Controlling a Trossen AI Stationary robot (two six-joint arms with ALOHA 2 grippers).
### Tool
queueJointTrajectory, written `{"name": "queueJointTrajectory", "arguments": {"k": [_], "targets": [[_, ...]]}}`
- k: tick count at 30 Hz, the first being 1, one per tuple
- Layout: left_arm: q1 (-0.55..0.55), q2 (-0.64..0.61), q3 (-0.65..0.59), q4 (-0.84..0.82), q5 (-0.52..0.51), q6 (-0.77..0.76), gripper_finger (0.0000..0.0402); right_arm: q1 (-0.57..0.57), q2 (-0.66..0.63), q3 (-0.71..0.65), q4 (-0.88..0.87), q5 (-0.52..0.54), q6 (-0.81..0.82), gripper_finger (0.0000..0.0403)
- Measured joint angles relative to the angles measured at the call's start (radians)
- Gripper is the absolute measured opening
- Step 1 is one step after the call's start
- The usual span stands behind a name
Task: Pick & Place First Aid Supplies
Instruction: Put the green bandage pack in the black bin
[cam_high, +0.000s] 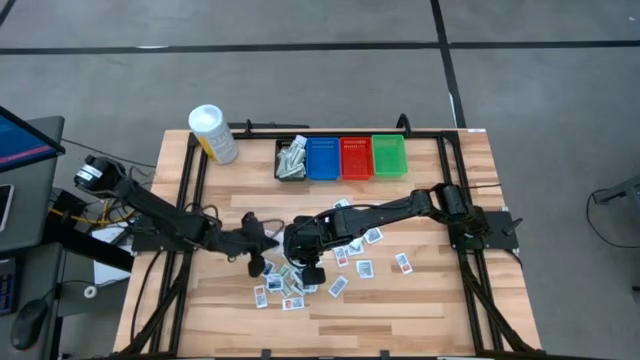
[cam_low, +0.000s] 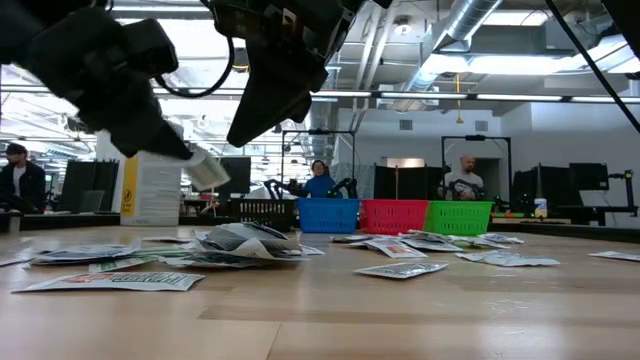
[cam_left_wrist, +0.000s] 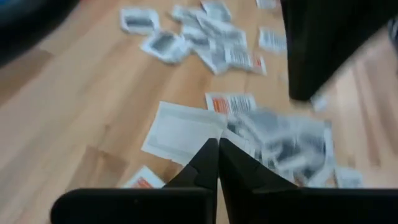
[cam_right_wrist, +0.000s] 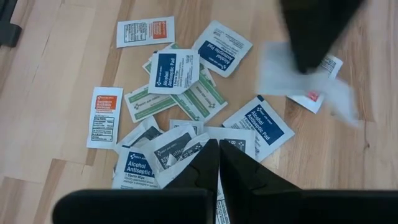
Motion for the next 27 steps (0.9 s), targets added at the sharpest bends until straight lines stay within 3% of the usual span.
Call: {"name": "queueJointTrajectory", "arguments": {"k": [8, 16, 27], "targets": [[0.093, -0.19, 0.002, 0.006, -0.003, -0.04, 0.0012, 0.0, 0.0, 0.0, 0.006, 0.083, 0.0, 0.0008], [0.099, -0.367, 0.002, 0.012, 0.033, -0.224, 0.0012, 0.001, -0.007, 0.0, 0.032, 0.09, 0.0, 0.0008], [0.099, -0.434, 0.004, 0.02, 0.17, -0.339, 0.0012, 0.001, -0.131, 0.0, 0.205, 0.215, -0.075, 0.0008]]}}
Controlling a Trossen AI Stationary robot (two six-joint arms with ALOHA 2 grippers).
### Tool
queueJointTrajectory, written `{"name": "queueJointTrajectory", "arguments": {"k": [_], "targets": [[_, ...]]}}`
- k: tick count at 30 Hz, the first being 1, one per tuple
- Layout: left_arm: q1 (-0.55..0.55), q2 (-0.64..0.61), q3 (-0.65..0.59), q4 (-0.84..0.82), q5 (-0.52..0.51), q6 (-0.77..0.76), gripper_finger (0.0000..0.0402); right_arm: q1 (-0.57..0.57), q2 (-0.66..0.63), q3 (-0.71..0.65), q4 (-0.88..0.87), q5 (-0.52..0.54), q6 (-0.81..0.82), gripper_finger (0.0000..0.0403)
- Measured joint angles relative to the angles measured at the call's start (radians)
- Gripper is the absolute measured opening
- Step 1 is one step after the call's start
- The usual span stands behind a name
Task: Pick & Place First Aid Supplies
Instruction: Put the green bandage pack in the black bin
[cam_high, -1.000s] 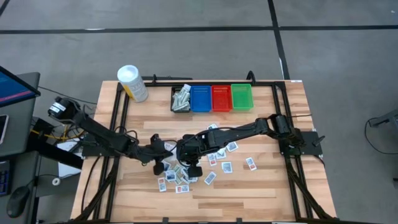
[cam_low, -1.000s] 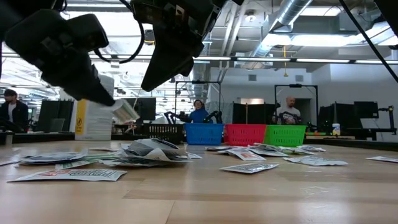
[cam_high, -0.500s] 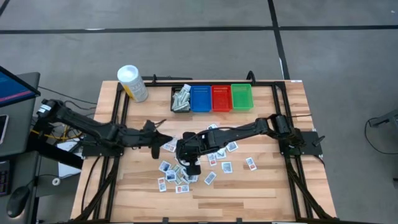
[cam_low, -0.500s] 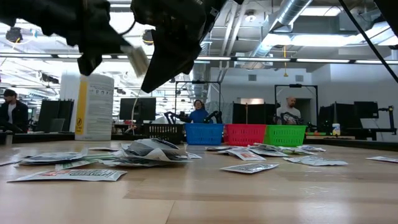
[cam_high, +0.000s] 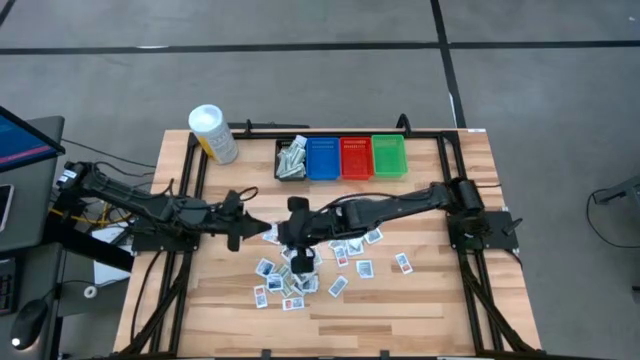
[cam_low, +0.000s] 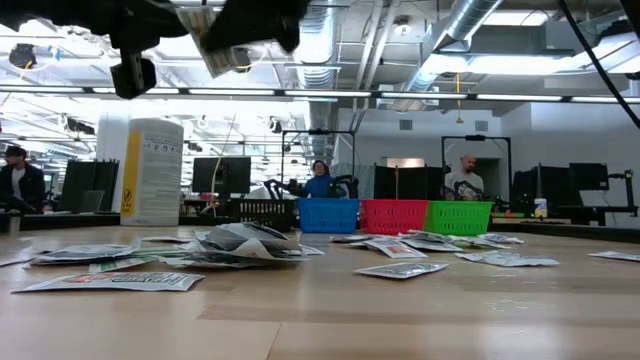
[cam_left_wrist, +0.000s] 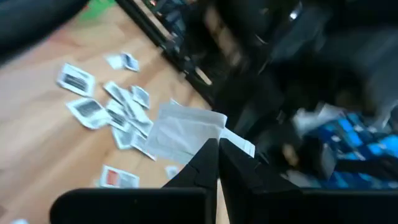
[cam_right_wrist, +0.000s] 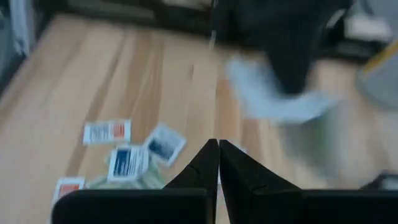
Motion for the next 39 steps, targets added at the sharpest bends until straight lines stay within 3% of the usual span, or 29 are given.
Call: {"name": "queueJointTrajectory", "arguments": {"k": [4, 10, 18, 33, 39], "targets": [[0.0, 0.002, 0.0, 0.004, 0.074, -0.003, 0.0013, 0.002, -0.054, 0.0, 0.053, -0.003, -0.015, 0.0008], [-0.002, 0.002, 0.0, 0.011, 0.086, -0.002, 0.0009, 0.013, -0.115, 0.0, 0.061, -0.003, -0.046, 0.0008], [-0.002, 0.002, 0.0, 0.061, 0.139, 0.001, 0.0015, 0.013, -0.119, 0.0, -0.019, -0.007, 0.081, 0.0012], [-0.002, 0.002, 0.0, 0.089, 0.149, 0.004, 0.0013, 0.023, -0.118, 0.0, -0.052, -0.006, 0.094, 0.0116], [-0.007, 0.023, 0.0, 0.171, 0.213, 0.044, 0.001, 0.005, -0.117, 0.0, -0.049, -0.006, 0.095, 0.014]]}}
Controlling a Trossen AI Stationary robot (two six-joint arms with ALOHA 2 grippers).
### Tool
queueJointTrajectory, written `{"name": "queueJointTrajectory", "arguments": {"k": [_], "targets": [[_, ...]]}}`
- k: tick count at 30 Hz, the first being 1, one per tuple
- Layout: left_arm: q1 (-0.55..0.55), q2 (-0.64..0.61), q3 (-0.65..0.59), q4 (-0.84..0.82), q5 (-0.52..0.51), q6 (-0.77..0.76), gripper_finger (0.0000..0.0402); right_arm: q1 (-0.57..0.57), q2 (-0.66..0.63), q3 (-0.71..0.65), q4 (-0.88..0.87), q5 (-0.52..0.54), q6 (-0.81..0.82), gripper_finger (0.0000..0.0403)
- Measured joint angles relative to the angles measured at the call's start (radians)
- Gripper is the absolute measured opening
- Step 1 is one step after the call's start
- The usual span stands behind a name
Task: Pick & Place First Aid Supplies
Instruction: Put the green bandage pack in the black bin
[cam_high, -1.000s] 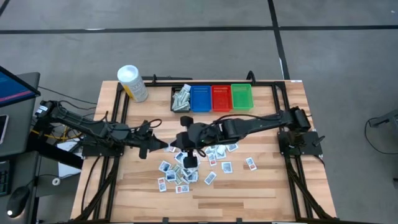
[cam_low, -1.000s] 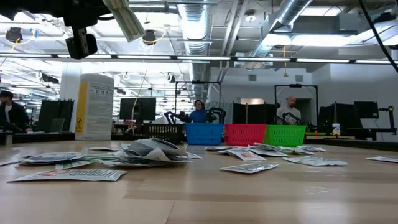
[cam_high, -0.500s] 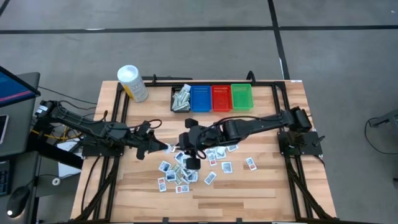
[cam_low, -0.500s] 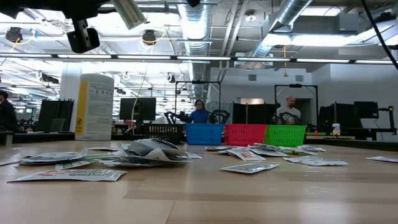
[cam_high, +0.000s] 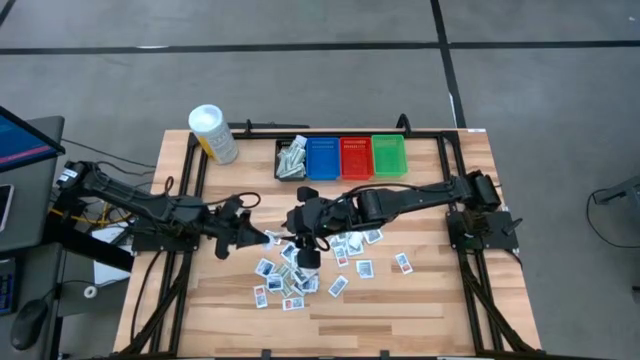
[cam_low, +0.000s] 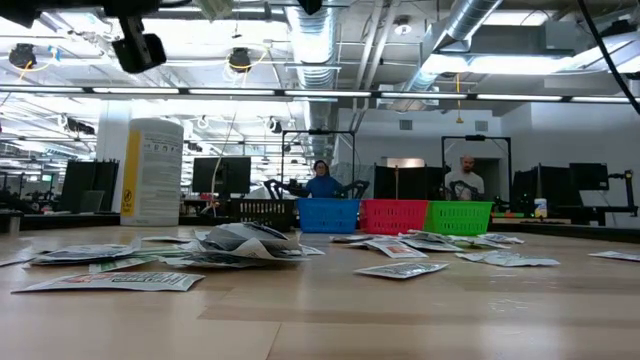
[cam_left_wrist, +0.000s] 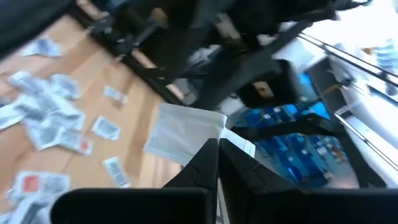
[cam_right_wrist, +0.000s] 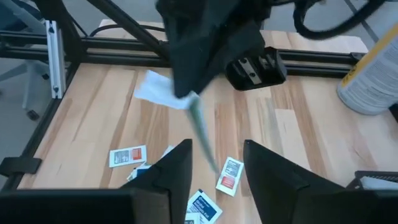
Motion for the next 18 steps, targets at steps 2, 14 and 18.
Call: {"name": "queueJointTrajectory", "arguments": {"k": [2, 14, 18], "targets": [[-0.009, 0.021, 0.0, 0.051, 0.004, 0.026, 0.0011, 0.0, 0.0, 0.0, 0.003, -0.001, 0.007, 0.0146], [-0.021, 0.189, 0.0, 0.212, 0.009, 0.073, 0.0014, 0.0, 0.001, 0.0, 0.008, -0.057, 0.006, 0.0148], [-0.021, 0.207, 0.0, 0.243, 0.038, 0.073, 0.0014, 0.001, 0.001, 0.0, 0.011, -0.061, 0.006, 0.0135]]}}
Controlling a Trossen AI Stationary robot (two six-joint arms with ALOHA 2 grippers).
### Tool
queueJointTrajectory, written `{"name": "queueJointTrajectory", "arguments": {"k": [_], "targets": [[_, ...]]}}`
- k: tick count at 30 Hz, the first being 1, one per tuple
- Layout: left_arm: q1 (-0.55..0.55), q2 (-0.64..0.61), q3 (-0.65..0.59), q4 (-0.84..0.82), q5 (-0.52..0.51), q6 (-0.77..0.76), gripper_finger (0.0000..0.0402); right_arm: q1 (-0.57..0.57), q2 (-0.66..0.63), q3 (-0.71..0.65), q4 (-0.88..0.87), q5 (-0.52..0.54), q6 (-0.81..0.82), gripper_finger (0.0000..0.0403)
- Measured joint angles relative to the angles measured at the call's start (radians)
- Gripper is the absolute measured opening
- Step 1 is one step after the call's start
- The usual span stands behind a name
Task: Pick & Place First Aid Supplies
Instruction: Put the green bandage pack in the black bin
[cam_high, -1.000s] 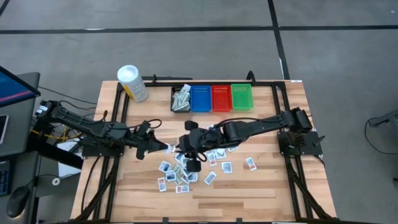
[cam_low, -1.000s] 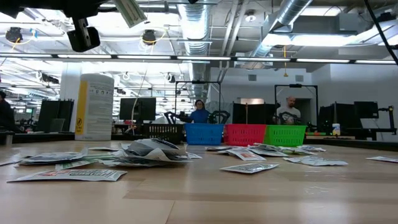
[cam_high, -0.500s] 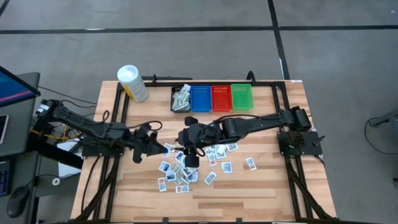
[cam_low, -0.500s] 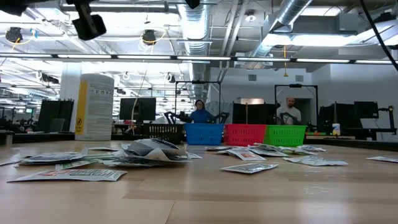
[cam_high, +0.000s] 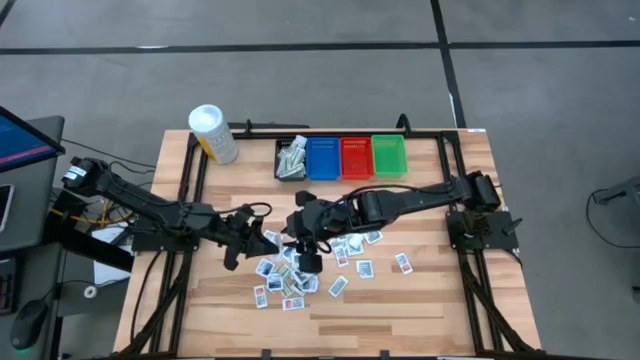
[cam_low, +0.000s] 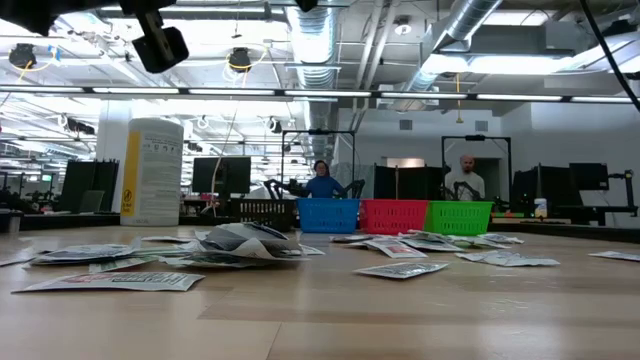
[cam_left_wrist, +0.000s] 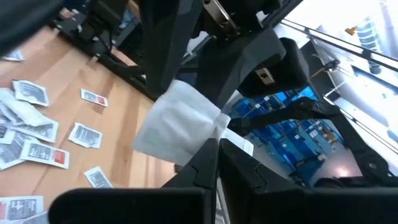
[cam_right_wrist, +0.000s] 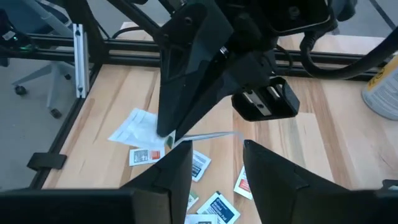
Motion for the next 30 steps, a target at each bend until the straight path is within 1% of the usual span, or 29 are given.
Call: {"name": "queueJointTrajectory", "arguments": {"k": [5, 9, 17, 22, 26, 30], "targets": [[0.0, 0.0, 0.0, 0.0, 0.038, -0.01, 0.001, 0.0, 0.0, 0.0, -0.02, 0.001, -0.031, 0.0123], [0.0, 0.0, 0.0, 0.0, 0.055, -0.019, 0.0011, 0.003, 0.0, 0.0, -0.053, 0.01, -0.053, 0.0124], [0.0, 0.0, 0.0, 0.0, 0.082, -0.038, 0.001, 0.014, 0.0, 0.0, -0.08, 0.014, -0.09, 0.0157], [0.0, 0.0, 0.0, 0.001, 0.082, -0.038, 0.0012, 0.038, 0.0, 0.0, -0.022, 0.013, -0.13, 0.0178], [0.0, 0.0, 0.0, 0.01, 0.065, -0.06, 0.0013, 0.047, 0.0, 0.0, -0.007, 0.007, -0.135, 0.0184], [0.0, 0.0, 0.0, 0.023, 0.041, -0.068, 0.0014, 0.046, 0.0, 0.0, -0.007, 0.006, -0.134, 0.0178]]}}
